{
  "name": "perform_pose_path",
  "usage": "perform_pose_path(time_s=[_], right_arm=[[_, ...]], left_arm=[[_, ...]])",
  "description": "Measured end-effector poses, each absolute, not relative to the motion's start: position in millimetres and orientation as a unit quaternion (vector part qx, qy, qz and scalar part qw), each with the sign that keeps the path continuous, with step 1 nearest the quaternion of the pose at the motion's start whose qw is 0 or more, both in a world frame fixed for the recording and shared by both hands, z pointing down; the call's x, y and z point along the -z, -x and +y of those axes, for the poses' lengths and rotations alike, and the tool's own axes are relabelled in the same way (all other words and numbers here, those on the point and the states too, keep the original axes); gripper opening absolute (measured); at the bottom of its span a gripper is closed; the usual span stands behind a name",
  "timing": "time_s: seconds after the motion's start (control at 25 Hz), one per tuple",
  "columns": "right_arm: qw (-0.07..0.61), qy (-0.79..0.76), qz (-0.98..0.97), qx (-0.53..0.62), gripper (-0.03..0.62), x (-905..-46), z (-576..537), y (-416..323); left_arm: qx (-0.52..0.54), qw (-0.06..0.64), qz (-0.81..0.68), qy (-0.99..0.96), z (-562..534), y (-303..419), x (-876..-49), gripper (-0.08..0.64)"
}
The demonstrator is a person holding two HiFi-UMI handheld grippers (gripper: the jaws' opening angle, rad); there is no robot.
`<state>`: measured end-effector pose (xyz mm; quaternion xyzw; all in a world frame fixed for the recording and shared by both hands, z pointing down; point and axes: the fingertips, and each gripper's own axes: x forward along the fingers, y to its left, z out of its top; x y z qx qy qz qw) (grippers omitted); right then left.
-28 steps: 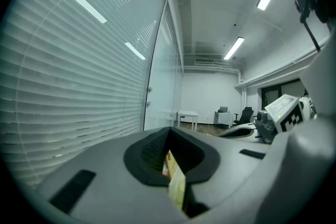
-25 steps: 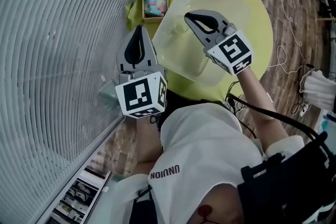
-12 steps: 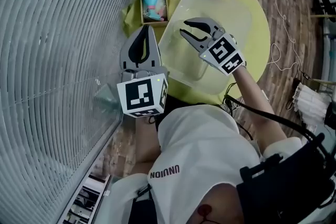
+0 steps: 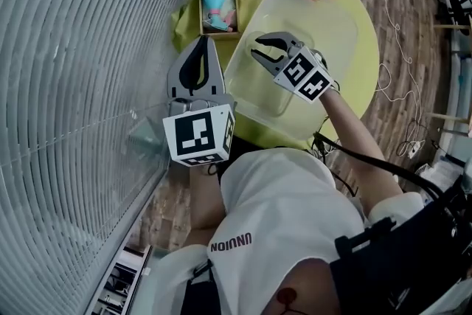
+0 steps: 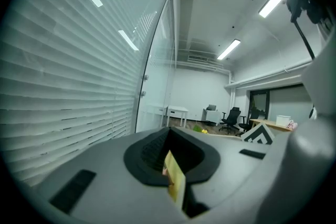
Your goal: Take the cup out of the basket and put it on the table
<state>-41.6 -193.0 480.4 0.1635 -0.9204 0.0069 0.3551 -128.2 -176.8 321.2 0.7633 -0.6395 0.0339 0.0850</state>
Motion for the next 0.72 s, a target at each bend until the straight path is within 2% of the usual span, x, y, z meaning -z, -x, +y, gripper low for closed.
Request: perform_pose_path(time_s=[0.72], right_arm=[[0.423, -0.121, -0.898, -0.021, 0.106, -529.8, -187.1, 40.9]], left_arm=[[-0.035, 0.097, -0.630, -0.769, -184.6, 126.9, -325.5, 0.012]])
